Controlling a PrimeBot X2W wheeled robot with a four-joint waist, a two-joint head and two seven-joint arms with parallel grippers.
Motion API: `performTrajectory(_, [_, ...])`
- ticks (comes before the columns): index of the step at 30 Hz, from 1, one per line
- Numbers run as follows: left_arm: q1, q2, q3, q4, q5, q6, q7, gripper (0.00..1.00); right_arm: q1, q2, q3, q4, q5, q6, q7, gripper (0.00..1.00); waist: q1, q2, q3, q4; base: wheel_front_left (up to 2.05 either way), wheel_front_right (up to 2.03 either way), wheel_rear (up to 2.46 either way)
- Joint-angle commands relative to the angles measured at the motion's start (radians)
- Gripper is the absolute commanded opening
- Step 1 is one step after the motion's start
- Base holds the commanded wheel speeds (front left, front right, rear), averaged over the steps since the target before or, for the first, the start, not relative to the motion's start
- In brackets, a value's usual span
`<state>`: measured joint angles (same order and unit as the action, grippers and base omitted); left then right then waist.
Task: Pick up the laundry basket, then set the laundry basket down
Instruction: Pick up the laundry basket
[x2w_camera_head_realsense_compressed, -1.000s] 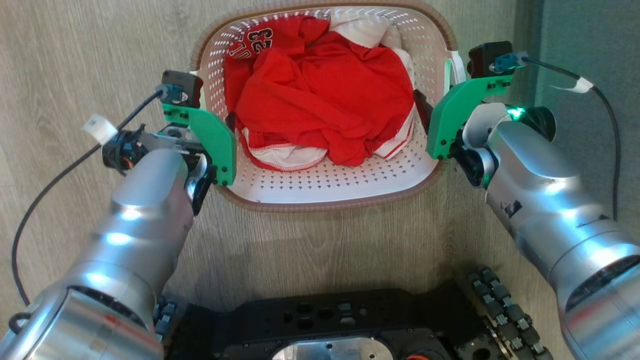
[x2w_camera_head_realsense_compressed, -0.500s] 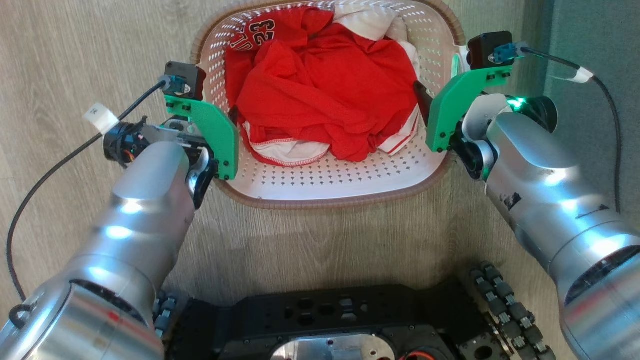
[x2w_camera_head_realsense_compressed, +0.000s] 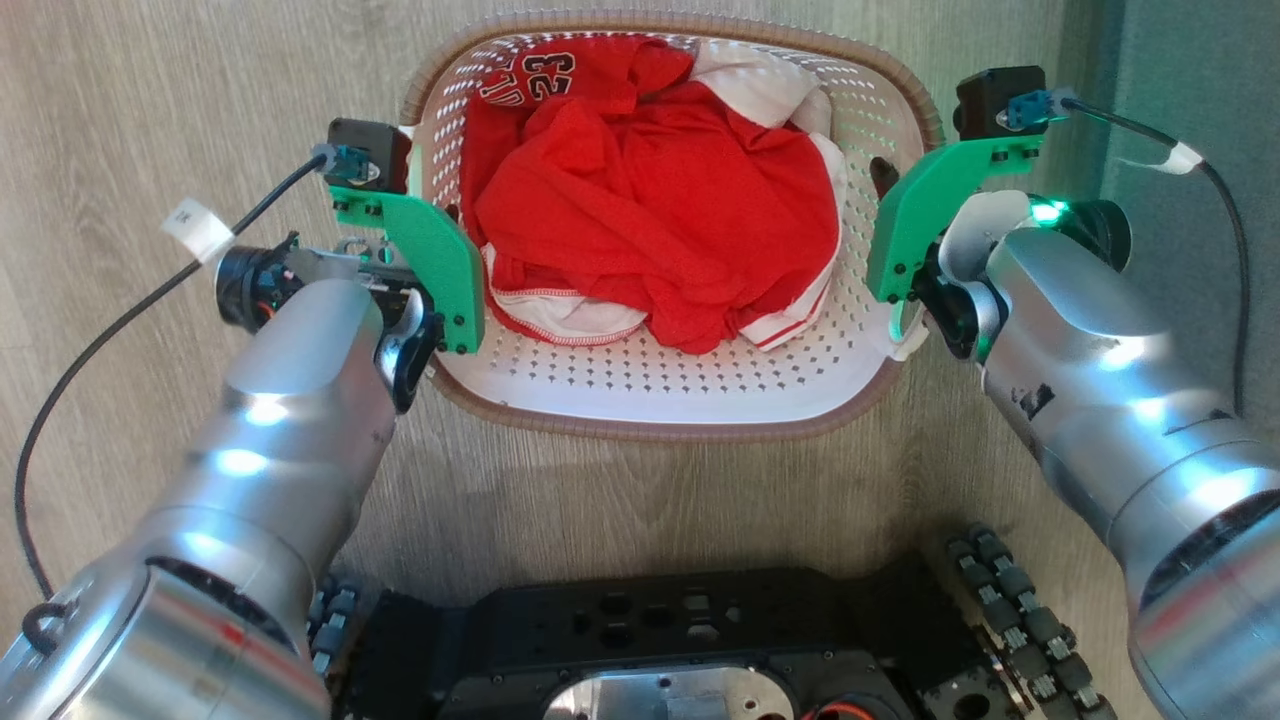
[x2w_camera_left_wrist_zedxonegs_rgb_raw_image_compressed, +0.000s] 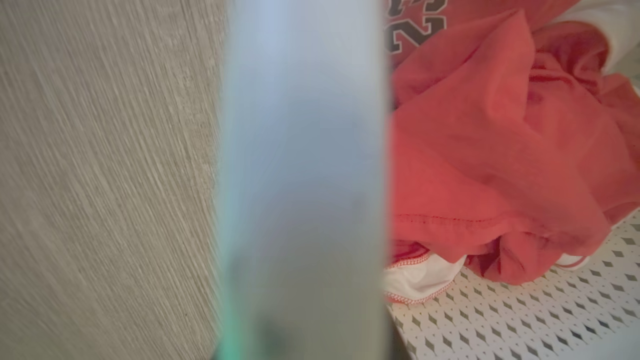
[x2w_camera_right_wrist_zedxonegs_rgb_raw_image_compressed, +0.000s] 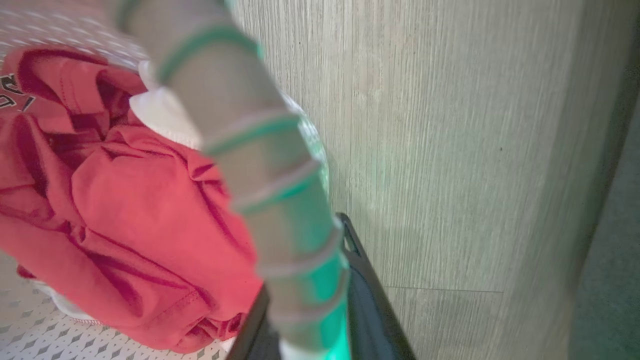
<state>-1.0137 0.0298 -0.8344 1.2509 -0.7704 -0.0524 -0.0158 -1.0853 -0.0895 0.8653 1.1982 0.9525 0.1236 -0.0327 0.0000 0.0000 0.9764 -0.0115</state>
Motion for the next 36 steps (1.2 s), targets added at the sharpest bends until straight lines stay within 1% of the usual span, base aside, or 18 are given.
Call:
performTrajectory(1, [0.017, 0.020, -0.008, -0.007, -0.005, 0.001, 0.006, 0.00, 0.036, 0.012, 0.025, -0.010, -0.002, 0.007, -0.013, 0.00, 0.0000, 0.0000, -0.001, 0.002, 0.00, 0.00, 0.00])
performTrajectory(11, [0.024, 0.020, -0.054, -0.014, -0.047, -0.010, 0.037, 0.00, 0.025, -0.008, 0.073, -0.008, 0.013, 0.007, -0.018, 0.00, 0.0000, 0.0000, -0.014, 0.011, 0.00, 0.00, 0.00])
performTrajectory(15, [0.035, 0.020, -0.085, -0.026, -0.060, -0.028, 0.068, 0.00, 0.023, -0.023, 0.114, -0.009, 0.005, 0.007, 0.014, 0.00, 0.0000, 0.0000, -0.034, 0.017, 0.00, 0.00, 0.00])
performTrajectory(18, [0.045, 0.020, -0.111, -0.040, -0.073, -0.041, 0.097, 0.00, 0.028, -0.038, 0.145, -0.011, 0.009, 0.007, 0.067, 0.00, 0.0000, 0.0000, -0.060, 0.025, 0.00, 0.00, 0.00])
performTrajectory(25, [0.071, 0.020, -0.184, -0.079, -0.106, -0.066, 0.207, 0.00, 0.051, -0.093, 0.222, -0.093, 0.057, 0.007, 0.215, 0.00, 0.0000, 0.0000, -0.148, 0.050, 0.00, 0.00, 0.00])
performTrajectory(30, [0.094, 0.020, -0.236, -0.115, -0.139, -0.075, 0.274, 0.00, 0.066, -0.127, 0.257, -0.130, 0.105, 0.007, 0.263, 0.00, 0.0000, 0.0000, -0.230, 0.069, 0.00, 0.00, 0.00])
performTrajectory(36, [0.127, 0.020, -0.297, -0.144, -0.178, -0.078, 0.338, 0.00, 0.098, -0.141, 0.304, -0.160, 0.154, 0.007, 0.304, 0.00, 0.0000, 0.0000, -0.342, 0.082, 0.00, 0.00, 0.00])
